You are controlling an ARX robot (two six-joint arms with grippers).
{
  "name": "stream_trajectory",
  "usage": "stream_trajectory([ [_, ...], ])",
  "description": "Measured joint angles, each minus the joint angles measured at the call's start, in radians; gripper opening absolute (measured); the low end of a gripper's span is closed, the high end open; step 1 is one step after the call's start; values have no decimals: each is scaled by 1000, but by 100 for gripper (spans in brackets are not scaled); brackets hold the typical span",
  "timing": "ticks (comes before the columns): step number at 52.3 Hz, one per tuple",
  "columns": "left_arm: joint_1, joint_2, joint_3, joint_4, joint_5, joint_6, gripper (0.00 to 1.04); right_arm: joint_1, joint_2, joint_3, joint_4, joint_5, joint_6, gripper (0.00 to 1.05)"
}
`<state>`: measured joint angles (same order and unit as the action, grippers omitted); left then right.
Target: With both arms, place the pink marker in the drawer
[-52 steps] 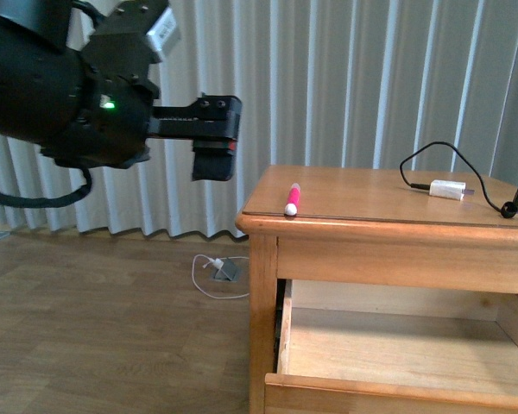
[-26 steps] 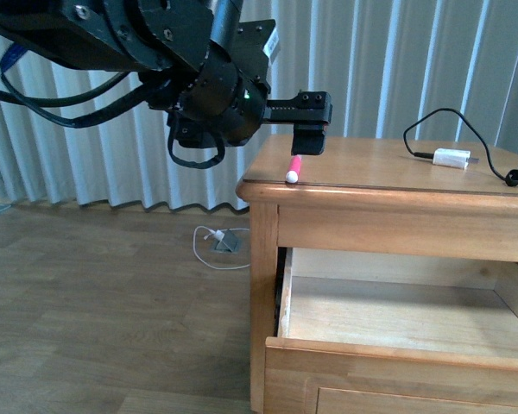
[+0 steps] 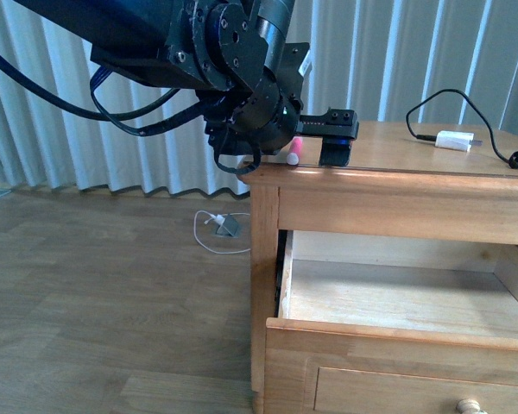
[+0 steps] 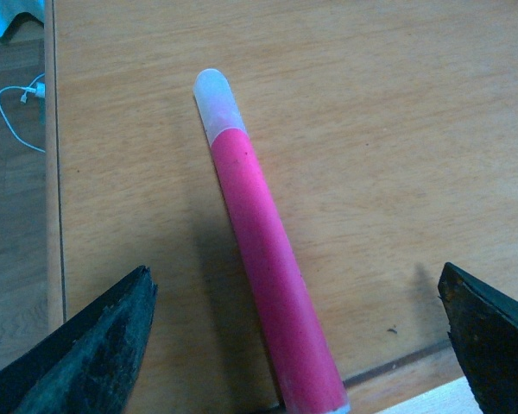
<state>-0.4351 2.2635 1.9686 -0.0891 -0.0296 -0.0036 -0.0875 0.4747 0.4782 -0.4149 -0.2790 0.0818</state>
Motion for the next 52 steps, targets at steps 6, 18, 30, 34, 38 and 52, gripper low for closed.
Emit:
stream_trajectory([
  [6,-1,19,33,-16,-3,2,99,0,0,0,0,0,0,96],
  [18,-6,39,64,-39,-3,16,99,0,0,0,0,0,0,96],
  [30,-6,39,67,-57,-2,46,89,0,0,0,0,0,0,96],
  [34,-6,39,67,-58,-2,48,79,0,0,0,0,0,0,96],
  [38,-6,39,67,-62,-5,52,66,0,0,0,0,0,0,96],
  [52,-5,39,65,-58,-24,57,26,0,0,0,0,0,0,96],
])
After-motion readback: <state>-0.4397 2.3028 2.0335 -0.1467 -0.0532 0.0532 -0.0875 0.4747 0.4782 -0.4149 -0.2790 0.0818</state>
